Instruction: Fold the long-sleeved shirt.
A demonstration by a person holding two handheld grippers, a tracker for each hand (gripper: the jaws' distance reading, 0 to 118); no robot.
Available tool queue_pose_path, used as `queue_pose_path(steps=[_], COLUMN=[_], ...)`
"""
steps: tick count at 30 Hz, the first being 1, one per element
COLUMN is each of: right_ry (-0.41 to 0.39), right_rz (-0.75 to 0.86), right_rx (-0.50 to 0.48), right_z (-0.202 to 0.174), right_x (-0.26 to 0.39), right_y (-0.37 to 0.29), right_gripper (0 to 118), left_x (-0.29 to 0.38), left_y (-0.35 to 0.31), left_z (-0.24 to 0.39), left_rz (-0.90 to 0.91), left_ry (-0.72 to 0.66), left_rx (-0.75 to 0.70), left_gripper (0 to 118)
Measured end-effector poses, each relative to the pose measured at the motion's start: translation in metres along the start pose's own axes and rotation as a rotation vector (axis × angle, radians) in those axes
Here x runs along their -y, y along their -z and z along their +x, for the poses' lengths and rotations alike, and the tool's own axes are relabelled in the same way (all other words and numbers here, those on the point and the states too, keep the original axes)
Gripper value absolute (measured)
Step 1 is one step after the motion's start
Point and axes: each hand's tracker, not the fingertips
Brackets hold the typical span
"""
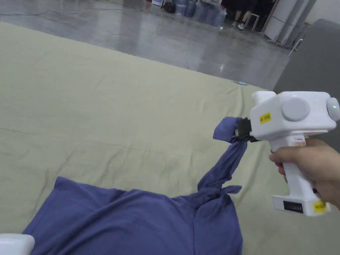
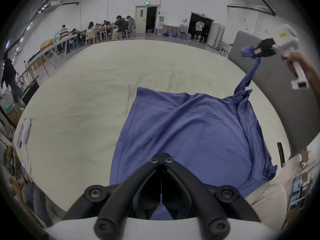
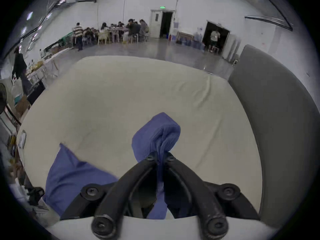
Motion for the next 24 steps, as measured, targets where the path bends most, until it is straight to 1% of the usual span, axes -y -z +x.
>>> queue_pose_path(steps=[4, 6, 7, 9, 10, 11, 13, 16, 17, 19, 22, 24], right_ry=[0.106, 0.162, 0.191, 0.249, 0.300, 0.337, 0.404, 0.439, 0.424, 0.433, 0.434, 0.428], right_rz=[-0.028, -0.049, -0.067, -0.134, -0.180, -0.225, -0.285, -0.356, -0.363, -0.325, -0.332, -0.329], right_rx=[-0.035, -0.002, 0.009, 0.002, -0.009, -0.022, -0.015, -0.036, -0.032, -0.004, 0.003, 0.005], right_z=[-0.019, -0.033, -0.039, -0.049, -0.053, -0.055, -0.062, -0.071, -0.073, -0.073, -0.077, -0.078], right_x=[0.081, 0.126, 0.149, 0.188, 0.208, 0.225, 0.250, 0.272, 0.276, 0.278, 0.275, 0.276], right_y=[-0.033, -0.035, -0.033, -0.019, -0.012, -0.006, 0.008, 0.029, 0.037, 0.041, 0.043, 0.044], right_gripper=[2, 2, 2, 2, 2, 2, 2, 2, 2, 2, 2, 4], left_x=[0.001, 0.001, 0.000, -0.001, -0.001, -0.001, -0.001, 0.000, 0.000, 0.001, 0.001, 0.001], left_y=[-0.002, -0.005, -0.005, -0.007, -0.007, -0.007, -0.008, -0.008, -0.008, -0.008, -0.007, -0.007], left_z=[0.005, 0.007, 0.007, 0.005, 0.004, 0.004, 0.002, 0.004, 0.004, 0.005, 0.006, 0.005], left_rz=[-0.002, 0.008, 0.006, 0.016, 0.016, 0.014, 0.005, 0.003, 0.003, 0.000, -0.009, -0.010], left_ry=[0.015, 0.040, 0.048, 0.049, 0.049, 0.050, 0.038, 0.041, 0.047, 0.049, 0.051, 0.049], left_rx=[0.015, 0.013, 0.014, 0.013, 0.008, 0.006, 0.006, 0.012, 0.014, 0.018, 0.022, 0.021], left_gripper=[0, 0, 0, 0, 0, 0, 0, 0, 0, 0, 0, 0])
